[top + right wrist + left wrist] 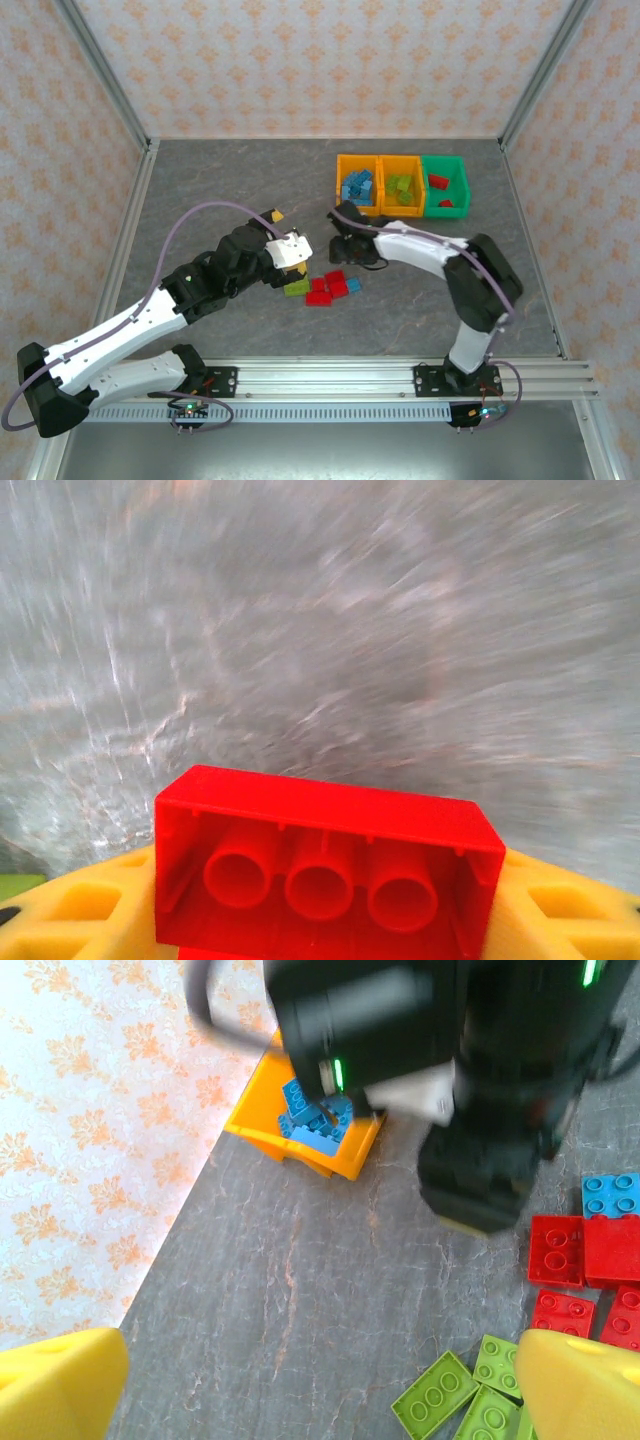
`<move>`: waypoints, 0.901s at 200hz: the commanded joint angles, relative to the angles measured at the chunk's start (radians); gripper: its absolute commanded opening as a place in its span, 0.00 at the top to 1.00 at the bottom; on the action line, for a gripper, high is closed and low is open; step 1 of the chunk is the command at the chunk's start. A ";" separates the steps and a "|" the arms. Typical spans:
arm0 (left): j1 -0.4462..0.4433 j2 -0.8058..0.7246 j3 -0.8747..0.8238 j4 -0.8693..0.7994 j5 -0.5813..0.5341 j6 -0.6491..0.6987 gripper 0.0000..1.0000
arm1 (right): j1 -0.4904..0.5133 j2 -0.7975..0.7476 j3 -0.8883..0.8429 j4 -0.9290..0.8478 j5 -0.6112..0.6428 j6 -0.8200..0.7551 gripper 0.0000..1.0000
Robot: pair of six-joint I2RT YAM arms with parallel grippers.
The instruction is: Sort the legos into containers by color
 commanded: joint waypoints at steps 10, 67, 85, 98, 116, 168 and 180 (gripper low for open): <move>-0.001 -0.004 0.004 -0.004 0.023 0.010 0.00 | -0.149 -0.233 -0.045 0.063 0.075 0.057 0.42; -0.001 0.008 0.005 -0.006 0.025 0.008 0.00 | -0.590 -0.167 0.115 0.087 0.029 0.071 0.44; -0.001 0.012 0.002 -0.005 0.022 0.008 0.00 | -0.651 -0.019 0.248 0.052 -0.001 0.075 0.44; -0.001 0.016 0.000 -0.001 0.021 0.010 0.00 | -0.675 0.080 0.352 0.008 0.002 0.078 0.43; -0.001 0.021 -0.004 0.002 0.020 0.011 0.00 | -0.686 0.176 0.472 -0.069 0.002 0.080 0.32; -0.001 0.025 0.001 0.001 0.035 0.004 0.00 | -0.683 0.065 0.400 -0.078 -0.076 0.086 0.14; -0.001 0.026 -0.001 0.002 0.031 0.003 0.00 | -0.672 0.000 0.338 -0.072 -0.107 0.080 0.13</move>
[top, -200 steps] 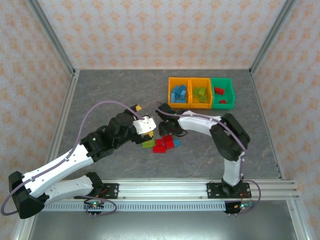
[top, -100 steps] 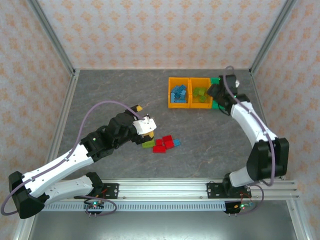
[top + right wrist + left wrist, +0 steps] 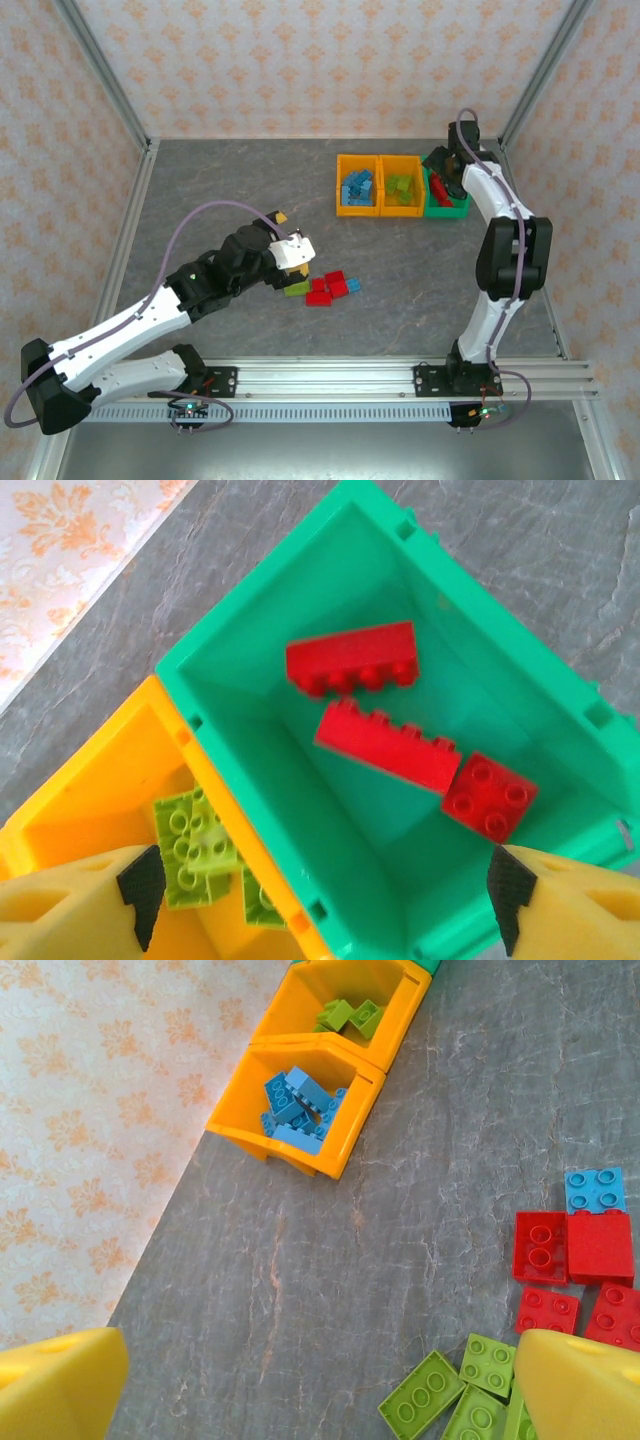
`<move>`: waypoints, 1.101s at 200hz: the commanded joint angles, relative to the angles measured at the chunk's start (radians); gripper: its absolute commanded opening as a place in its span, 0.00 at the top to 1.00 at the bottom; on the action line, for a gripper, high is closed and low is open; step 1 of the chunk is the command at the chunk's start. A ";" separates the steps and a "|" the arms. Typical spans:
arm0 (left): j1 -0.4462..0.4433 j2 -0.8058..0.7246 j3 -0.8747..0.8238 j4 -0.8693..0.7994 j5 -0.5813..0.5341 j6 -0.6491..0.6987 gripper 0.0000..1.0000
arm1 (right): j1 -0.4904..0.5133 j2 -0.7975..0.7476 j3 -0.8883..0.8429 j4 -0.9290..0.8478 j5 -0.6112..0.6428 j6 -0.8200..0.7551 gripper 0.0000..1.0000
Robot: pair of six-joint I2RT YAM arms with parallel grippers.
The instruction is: Sort the legos into containers by color
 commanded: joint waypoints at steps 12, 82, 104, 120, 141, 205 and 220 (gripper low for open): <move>-0.001 0.002 -0.002 0.001 0.007 0.004 0.00 | 0.044 -0.228 -0.151 -0.026 -0.088 -0.010 0.13; 0.066 0.067 0.056 0.014 -0.021 -0.216 0.00 | 0.520 -0.711 -0.639 -0.030 -0.170 -0.022 0.14; 0.159 0.171 0.171 -0.063 -0.004 -0.418 0.00 | 0.647 -0.755 -0.692 -0.067 -0.164 -0.013 0.15; 0.186 0.280 0.307 -0.196 -0.018 -0.571 0.01 | 0.692 -0.756 -0.695 -0.099 -0.171 -0.012 0.15; 0.198 0.409 0.459 -0.385 -0.070 -0.831 0.12 | 0.706 -0.757 -0.684 -0.140 -0.148 -0.006 0.15; 0.239 0.586 0.346 -0.363 0.058 -1.163 0.13 | 0.707 -0.782 -0.646 -0.144 -0.166 -0.030 0.15; 0.239 0.658 0.350 -0.370 0.073 -1.157 0.11 | 0.706 -0.799 -0.662 -0.148 -0.160 -0.027 0.14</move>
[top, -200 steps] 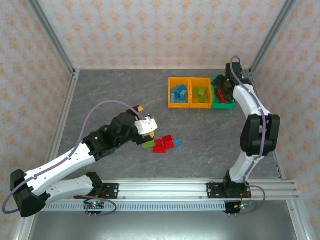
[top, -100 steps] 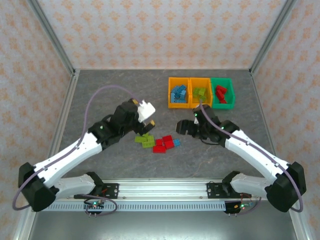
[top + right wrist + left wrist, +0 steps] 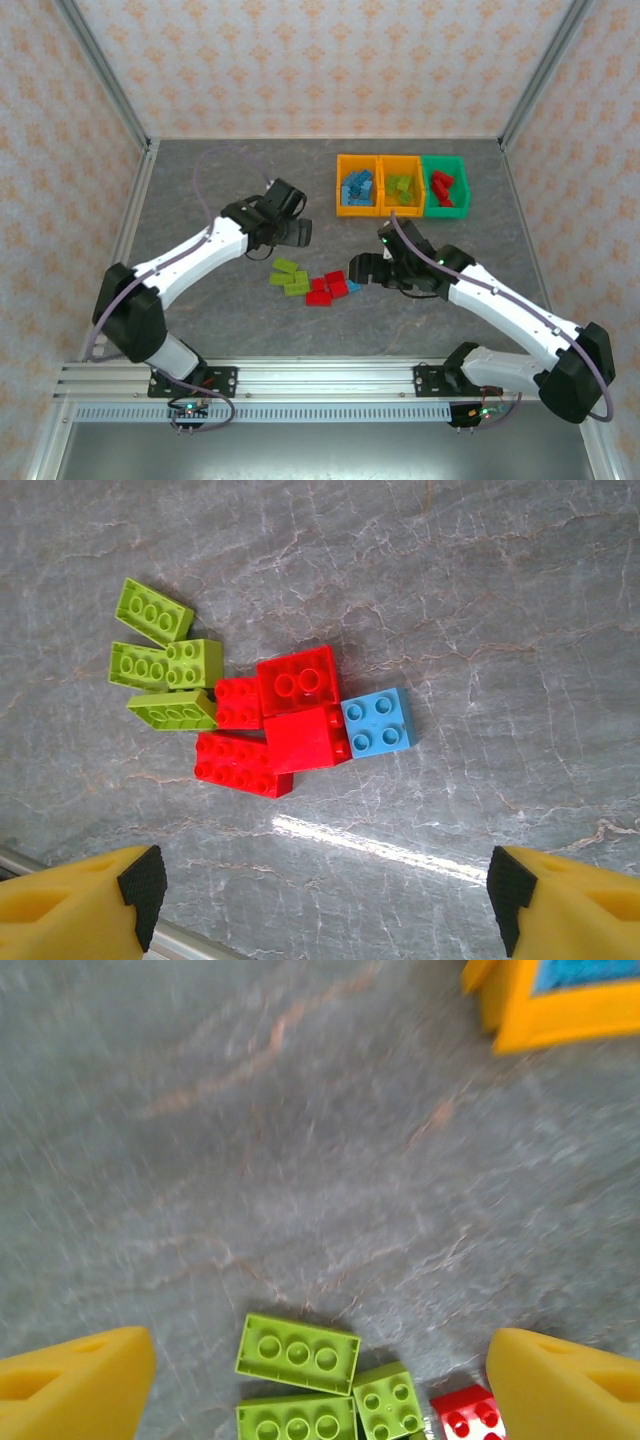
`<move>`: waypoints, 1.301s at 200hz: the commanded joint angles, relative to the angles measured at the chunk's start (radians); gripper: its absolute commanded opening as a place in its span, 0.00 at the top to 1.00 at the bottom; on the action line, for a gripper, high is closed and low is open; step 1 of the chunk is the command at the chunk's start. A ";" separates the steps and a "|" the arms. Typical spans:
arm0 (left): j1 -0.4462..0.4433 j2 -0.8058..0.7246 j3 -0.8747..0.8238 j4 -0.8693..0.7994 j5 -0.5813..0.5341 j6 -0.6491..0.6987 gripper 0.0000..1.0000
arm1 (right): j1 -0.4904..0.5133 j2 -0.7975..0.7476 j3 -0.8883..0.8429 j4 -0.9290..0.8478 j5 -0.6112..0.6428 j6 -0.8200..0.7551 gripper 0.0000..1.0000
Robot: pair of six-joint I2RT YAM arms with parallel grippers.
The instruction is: Sort the legos into containers by color
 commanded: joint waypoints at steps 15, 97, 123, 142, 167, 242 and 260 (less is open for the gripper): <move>0.004 0.144 -0.004 -0.048 0.060 -0.081 0.10 | 0.005 -0.056 -0.002 -0.035 0.010 -0.004 0.14; 0.012 0.241 -0.102 0.042 0.096 -0.016 0.11 | 0.005 -0.084 -0.018 -0.065 0.024 -0.004 0.14; 0.014 0.258 -0.118 0.061 0.120 -0.006 0.12 | 0.005 -0.088 -0.018 -0.069 0.024 0.007 0.14; 0.025 0.273 -0.129 0.060 0.109 -0.004 0.15 | 0.005 -0.089 -0.023 -0.061 0.016 0.019 0.14; 0.041 0.274 -0.153 0.074 0.110 0.006 0.22 | 0.005 -0.087 -0.017 -0.057 0.011 0.027 0.14; 0.059 0.250 -0.173 0.108 0.139 0.018 0.38 | 0.005 -0.041 0.020 -0.039 -0.011 0.038 0.15; 0.058 0.204 -0.153 0.083 0.108 0.019 0.41 | 0.005 -0.051 0.019 -0.030 -0.003 0.049 0.15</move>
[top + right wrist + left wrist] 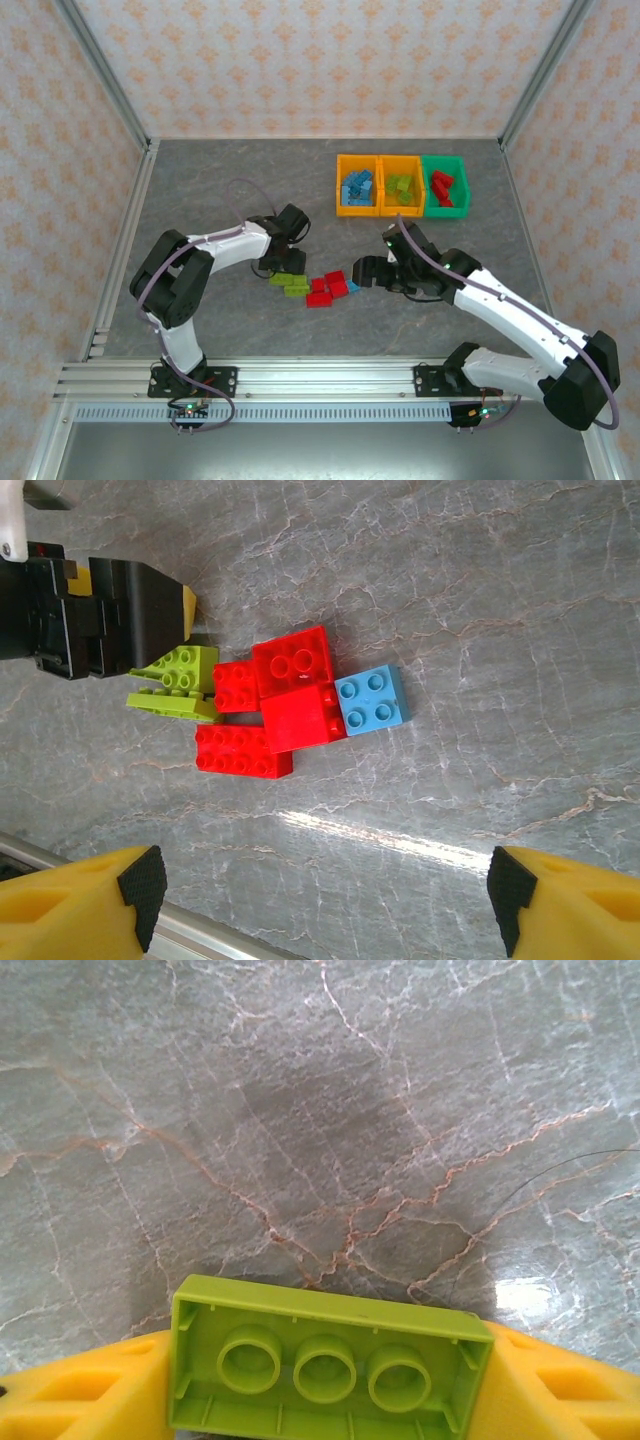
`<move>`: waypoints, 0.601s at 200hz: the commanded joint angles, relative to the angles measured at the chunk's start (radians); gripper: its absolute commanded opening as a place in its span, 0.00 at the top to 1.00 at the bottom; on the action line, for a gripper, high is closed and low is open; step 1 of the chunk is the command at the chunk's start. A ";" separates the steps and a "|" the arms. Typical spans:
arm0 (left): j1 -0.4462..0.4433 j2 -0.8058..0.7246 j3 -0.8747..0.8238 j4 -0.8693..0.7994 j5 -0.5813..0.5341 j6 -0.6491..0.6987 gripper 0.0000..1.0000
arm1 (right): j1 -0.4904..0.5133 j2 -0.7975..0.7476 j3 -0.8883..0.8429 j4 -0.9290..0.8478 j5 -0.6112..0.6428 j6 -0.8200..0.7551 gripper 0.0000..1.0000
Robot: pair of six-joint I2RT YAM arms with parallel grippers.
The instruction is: Sort the legos into containers by color
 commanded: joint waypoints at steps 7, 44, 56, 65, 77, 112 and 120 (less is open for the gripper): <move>0.015 -0.056 -0.001 -0.018 -0.028 0.018 0.42 | 0.006 -0.017 0.035 0.008 0.020 0.025 0.15; -0.039 -0.167 0.083 -0.014 -0.036 -0.002 0.47 | 0.005 -0.060 0.060 -0.013 0.144 0.059 0.14; -0.083 -0.165 0.141 -0.009 -0.064 -0.006 0.47 | 0.005 -0.088 0.063 -0.020 0.208 0.076 0.14; -0.124 -0.147 0.196 0.001 -0.091 -0.016 0.47 | 0.005 -0.111 0.059 -0.020 0.260 0.089 0.14; -0.168 -0.100 0.275 0.026 -0.107 -0.025 0.46 | 0.005 -0.146 0.049 -0.027 0.336 0.119 0.13; -0.194 0.144 0.603 0.027 -0.141 -0.020 0.48 | 0.005 -0.217 0.039 -0.044 0.384 0.159 0.13; -0.194 0.202 0.685 0.034 -0.135 -0.016 0.48 | 0.005 -0.232 0.036 -0.058 0.391 0.168 0.13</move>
